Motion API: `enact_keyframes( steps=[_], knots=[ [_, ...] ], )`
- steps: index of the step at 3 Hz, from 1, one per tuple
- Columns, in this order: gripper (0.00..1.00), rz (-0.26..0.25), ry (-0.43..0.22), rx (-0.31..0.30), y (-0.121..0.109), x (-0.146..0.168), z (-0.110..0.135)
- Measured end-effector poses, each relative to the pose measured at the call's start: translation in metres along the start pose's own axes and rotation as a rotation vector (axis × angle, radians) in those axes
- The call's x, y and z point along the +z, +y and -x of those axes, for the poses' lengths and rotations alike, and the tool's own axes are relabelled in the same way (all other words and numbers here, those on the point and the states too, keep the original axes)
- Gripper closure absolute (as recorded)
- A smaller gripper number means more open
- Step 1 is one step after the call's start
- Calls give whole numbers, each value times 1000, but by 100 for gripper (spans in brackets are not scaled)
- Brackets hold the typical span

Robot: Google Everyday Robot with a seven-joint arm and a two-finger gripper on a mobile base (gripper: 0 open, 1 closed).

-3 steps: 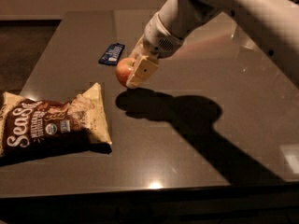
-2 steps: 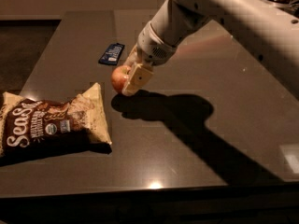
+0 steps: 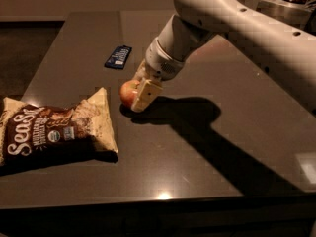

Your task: Move apple near brown chip bag

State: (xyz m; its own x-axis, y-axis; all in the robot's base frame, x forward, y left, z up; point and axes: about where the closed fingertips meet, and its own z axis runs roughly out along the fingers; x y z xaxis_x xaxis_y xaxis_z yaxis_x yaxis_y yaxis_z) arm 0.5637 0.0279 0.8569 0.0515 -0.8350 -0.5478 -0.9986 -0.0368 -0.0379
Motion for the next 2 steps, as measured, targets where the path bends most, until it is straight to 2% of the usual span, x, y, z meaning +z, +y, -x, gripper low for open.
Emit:
enact_keyframes(
  steps=[1,2],
  knots=[
    [0,12,9,13,-1,2,-12],
    [0,12,9,13,-1,2,-12]
  ],
)
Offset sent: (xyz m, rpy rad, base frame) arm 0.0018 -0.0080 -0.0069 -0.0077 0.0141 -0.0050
